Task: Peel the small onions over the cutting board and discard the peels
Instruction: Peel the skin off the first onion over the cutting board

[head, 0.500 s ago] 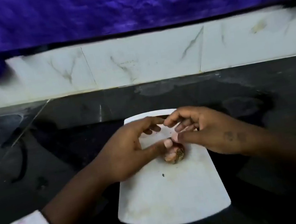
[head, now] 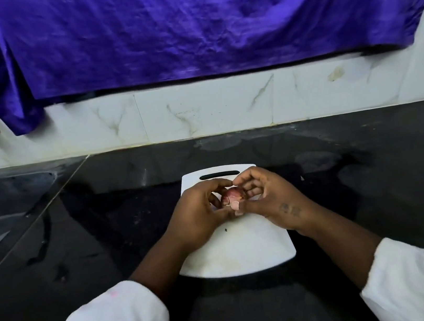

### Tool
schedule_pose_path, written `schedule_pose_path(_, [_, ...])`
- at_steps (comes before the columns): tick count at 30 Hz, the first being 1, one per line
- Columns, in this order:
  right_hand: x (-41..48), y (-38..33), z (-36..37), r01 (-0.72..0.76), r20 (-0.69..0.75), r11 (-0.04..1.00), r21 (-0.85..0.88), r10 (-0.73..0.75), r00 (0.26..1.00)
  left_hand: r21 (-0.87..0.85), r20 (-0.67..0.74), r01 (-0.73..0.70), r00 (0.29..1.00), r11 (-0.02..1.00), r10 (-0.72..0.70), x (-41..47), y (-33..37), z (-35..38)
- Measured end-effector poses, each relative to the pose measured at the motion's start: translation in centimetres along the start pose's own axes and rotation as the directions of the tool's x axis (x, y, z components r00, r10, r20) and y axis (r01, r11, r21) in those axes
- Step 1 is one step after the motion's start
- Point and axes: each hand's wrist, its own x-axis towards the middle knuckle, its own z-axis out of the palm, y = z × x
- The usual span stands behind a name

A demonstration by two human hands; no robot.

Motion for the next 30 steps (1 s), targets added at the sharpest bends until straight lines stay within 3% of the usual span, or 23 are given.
schedule_pose_path(9, [-1.7,-0.7,0.5,0.076,-0.145,0.992,0.103,-0.061,0.988,-0.08,-0.012,-0.105,0.994,0.991,0.105,-1.1,1.0,0.4])
schedule_pose_path(21, [-3.6,-0.7,0.6,0.001,-0.147,0.968,0.252,0.038,0.988,-0.283,-0.114,-0.127,0.989,0.951,0.098,-2.4,1.1,1.6])
schedule_pose_path(30, [-4.2,-0.6,0.1,0.043,-0.089,0.978,0.202,-0.025,0.996,-0.167,-0.139,-0.181,0.978,0.969,0.159,-2.6,1.5,1.6])
